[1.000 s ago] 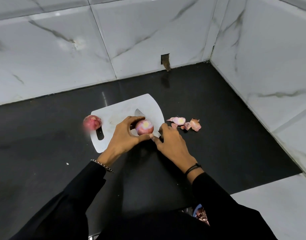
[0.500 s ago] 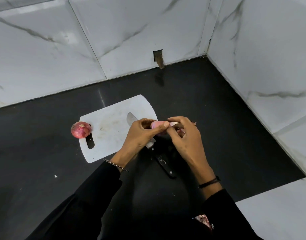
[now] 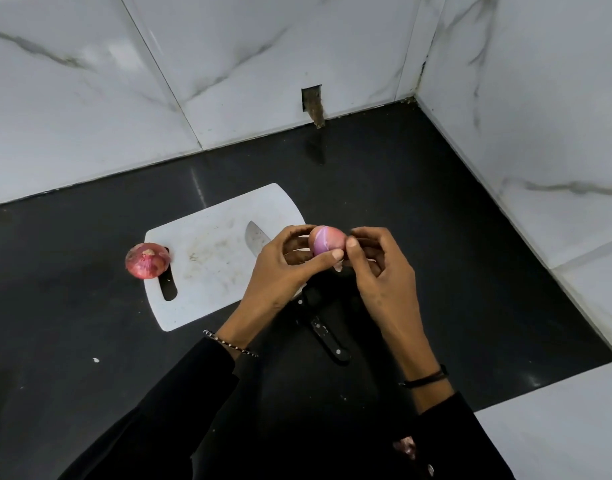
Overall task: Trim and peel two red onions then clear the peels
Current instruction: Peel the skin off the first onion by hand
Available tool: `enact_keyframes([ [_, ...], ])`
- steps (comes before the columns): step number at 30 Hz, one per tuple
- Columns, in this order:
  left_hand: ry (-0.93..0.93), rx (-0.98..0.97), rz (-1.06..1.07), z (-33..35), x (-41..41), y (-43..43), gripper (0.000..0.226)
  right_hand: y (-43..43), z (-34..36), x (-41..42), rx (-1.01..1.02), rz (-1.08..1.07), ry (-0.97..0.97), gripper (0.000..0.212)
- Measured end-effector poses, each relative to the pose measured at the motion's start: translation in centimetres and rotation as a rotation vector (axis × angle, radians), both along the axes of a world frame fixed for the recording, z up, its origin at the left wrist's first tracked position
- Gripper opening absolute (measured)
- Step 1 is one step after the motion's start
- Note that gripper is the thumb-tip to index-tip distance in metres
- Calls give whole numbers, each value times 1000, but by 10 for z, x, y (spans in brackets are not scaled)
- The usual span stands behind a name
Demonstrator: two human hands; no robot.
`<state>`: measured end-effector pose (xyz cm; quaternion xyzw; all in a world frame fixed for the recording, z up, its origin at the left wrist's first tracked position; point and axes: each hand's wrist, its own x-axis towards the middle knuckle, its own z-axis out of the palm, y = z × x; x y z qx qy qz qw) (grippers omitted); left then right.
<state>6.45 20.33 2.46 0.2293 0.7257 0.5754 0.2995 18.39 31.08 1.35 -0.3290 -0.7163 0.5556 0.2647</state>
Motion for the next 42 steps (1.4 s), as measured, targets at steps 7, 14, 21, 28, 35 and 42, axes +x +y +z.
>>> enact_keyframes([
  [7,-125,88,-104,-3,-9,-2,47,12,12,8,43,203,70,23],
  [14,-125,100,-295,1,-17,-14,69,21,22,15,44,351,88,37],
  [21,-105,82,-360,10,-28,-13,74,23,30,14,87,442,60,36],
  [28,-98,93,-344,12,-27,-9,73,25,34,13,138,432,43,34],
  [35,-98,73,-365,10,-28,-10,72,27,33,15,155,459,-2,36],
  [42,-129,74,-360,5,-26,-9,70,26,27,14,214,475,-30,15],
])
